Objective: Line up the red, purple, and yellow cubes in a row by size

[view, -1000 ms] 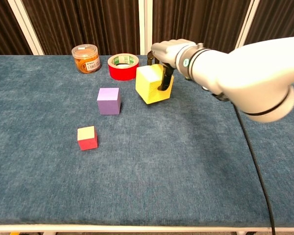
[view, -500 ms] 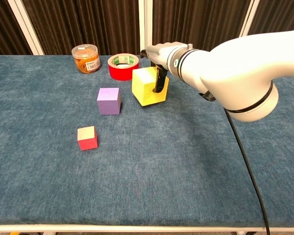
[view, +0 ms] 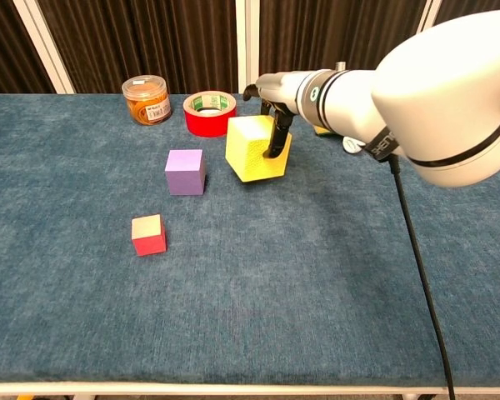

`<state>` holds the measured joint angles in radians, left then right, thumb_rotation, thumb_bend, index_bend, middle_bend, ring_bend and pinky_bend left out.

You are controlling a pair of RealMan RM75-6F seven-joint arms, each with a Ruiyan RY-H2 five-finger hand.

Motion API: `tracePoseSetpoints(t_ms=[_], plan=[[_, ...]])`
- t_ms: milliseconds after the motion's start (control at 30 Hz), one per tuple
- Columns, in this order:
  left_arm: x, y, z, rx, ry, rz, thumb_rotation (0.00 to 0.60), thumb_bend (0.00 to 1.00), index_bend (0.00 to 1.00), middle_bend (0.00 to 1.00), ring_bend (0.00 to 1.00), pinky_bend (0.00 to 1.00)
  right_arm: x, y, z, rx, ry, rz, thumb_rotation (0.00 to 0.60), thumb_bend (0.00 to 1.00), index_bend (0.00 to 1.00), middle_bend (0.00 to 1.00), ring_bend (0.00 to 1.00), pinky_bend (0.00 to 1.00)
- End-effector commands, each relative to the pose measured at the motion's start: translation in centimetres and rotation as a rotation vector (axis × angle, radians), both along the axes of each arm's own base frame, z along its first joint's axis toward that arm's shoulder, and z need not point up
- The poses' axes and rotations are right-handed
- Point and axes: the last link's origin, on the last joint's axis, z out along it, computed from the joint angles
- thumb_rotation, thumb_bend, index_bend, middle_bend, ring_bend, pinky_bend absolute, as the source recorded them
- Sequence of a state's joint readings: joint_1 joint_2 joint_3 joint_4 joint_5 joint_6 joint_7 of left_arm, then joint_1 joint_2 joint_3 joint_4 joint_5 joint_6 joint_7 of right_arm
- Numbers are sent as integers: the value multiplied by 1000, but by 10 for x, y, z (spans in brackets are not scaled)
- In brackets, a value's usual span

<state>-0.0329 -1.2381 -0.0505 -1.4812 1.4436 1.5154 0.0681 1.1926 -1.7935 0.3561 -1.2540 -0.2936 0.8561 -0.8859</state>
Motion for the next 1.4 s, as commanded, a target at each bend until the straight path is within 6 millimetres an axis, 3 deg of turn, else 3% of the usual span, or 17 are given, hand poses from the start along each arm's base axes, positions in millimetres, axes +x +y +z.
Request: tracePoseSetpoints(t_ms=[33,500,900,1400], plan=[[0,0,0,0,1,0,600,67,229,210,194,232,-5,2,5,25,-10,-19,600,4,0,209,2,0],[-1,0,-3,-8,2,3,600,67,228,210,194,232,-31,-1,29,65,-20,-52,600,0,0,171,0,0],[3,-1,-1,-4,7,0,600,67,228,210,194,232,-40,-6,16,125,-94,-41,600,0,0,186,0,0],[3,1,-3,-14,6,-8,600,67,228,210,194,232,-50,3,29,165,-111,-78,600,0,0,233,0,0]])
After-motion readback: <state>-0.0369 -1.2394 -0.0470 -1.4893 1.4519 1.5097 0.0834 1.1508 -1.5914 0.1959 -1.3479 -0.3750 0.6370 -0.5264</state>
